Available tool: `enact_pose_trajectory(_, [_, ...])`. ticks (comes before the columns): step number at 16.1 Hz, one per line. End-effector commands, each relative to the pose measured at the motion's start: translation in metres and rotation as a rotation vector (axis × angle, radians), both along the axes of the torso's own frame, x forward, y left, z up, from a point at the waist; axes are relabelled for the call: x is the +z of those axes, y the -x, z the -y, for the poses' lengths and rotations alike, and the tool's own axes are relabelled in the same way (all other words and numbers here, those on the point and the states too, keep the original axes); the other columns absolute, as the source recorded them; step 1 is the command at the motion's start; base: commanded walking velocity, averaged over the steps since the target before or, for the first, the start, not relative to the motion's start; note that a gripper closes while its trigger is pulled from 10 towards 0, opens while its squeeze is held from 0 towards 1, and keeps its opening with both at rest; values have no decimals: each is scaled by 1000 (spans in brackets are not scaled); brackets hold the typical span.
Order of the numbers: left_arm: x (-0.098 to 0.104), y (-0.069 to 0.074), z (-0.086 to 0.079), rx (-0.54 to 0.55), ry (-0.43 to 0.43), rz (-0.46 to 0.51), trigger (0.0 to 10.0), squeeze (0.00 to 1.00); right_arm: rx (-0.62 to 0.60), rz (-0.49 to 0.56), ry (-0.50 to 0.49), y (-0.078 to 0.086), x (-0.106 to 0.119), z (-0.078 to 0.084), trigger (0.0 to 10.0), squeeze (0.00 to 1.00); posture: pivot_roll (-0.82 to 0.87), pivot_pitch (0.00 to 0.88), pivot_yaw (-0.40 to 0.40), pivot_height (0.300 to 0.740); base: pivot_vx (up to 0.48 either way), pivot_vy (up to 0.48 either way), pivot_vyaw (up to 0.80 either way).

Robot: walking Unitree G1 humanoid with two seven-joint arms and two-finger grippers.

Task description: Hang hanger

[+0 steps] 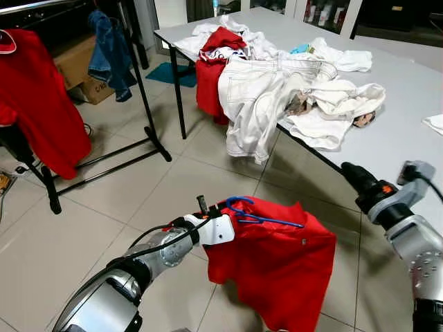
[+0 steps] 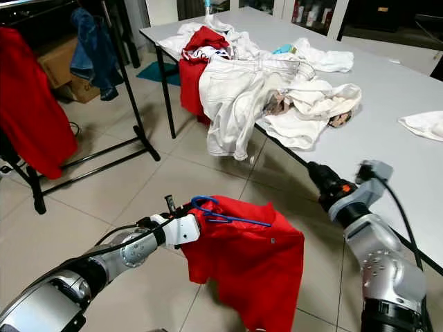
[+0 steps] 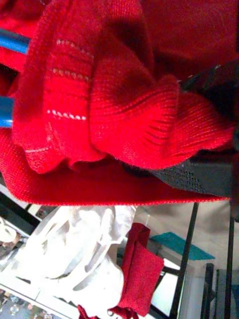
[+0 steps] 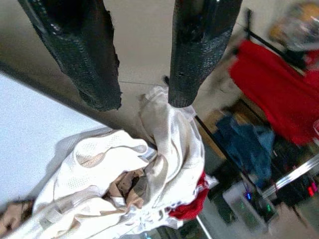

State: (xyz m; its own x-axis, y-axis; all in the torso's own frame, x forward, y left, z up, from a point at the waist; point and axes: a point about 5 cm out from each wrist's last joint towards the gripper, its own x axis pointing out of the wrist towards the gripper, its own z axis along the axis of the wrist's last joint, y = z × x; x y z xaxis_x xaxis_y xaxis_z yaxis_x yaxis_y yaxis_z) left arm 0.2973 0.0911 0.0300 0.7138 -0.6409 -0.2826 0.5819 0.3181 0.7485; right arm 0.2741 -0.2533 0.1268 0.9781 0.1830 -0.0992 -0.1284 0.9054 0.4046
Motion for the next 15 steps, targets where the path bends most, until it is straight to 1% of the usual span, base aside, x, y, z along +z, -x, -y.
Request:
enact_pose_trajectory(1, [9, -6, 3, -16, 11, 50, 10000, 0, 40, 37, 172, -1, 8, -4, 10000, 565, -171, 0, 59, 740, 0, 0, 0])
enact_pose_trajectory(2, [9, -6, 3, -18, 11, 51, 10000, 0, 55, 24, 284, 0, 8, -2, 10000, 333, -177, 0, 63, 740, 0, 0, 0])
enact_pose_trajectory(3, [10, -6, 2, -18, 11, 53, 10000, 0, 122, 16, 430, 3, 8, -3, 10000, 341, -176, 0, 63, 740, 0, 0, 0])
enact_pose_trajectory(4, [9, -6, 2, -19, 9, 53, 10000, 0, 260, 31, 521, 11, 12, -12, 10000, 392, -176, 0, 63, 740, 0, 0, 0])
enact_pose_trajectory(5, [9, -6, 2, -19, 8, 53, 10000, 0, 284, 36, 518, 13, 15, -14, 10000, 451, -176, 0, 62, 740, 0, 0, 0])
enact_pose_trajectory(6, [9, -5, 2, -22, 1, 55, 10000, 0, 395, 33, 486, 19, 28, -25, 10000, 529, -179, 0, 60, 740, 0, 0, 0])
enact_pose_trajectory(8, [9, -5, 2, -28, -10, 63, 10000, 0, 424, 15, 511, 20, 28, -30, 10000, 522, -179, 0, 58, 740, 0, 0, 0])
enact_pose_trajectory(10, [8, -5, 2, -31, -27, 79, 10000, 0, 438, -33, 539, 15, 18, -41, 10000, 529, -179, 0, 58, 740, 0, 0, 0])
enact_pose_trajectory(12, [7, -3, 4, -71, -70, 107, 10000, 0, 467, -132, 516, 15, 1, -51, 10000, 537, -179, 0, 58, 740, 0, 0, 0])
enact_pose_trajectory(15, [7, -3, 4, -93, -111, 153, 10000, 0, 457, -246, 525, 10, -15, -52, 10000, 537, -169, 0, 54, 740, 0, 0, 0])
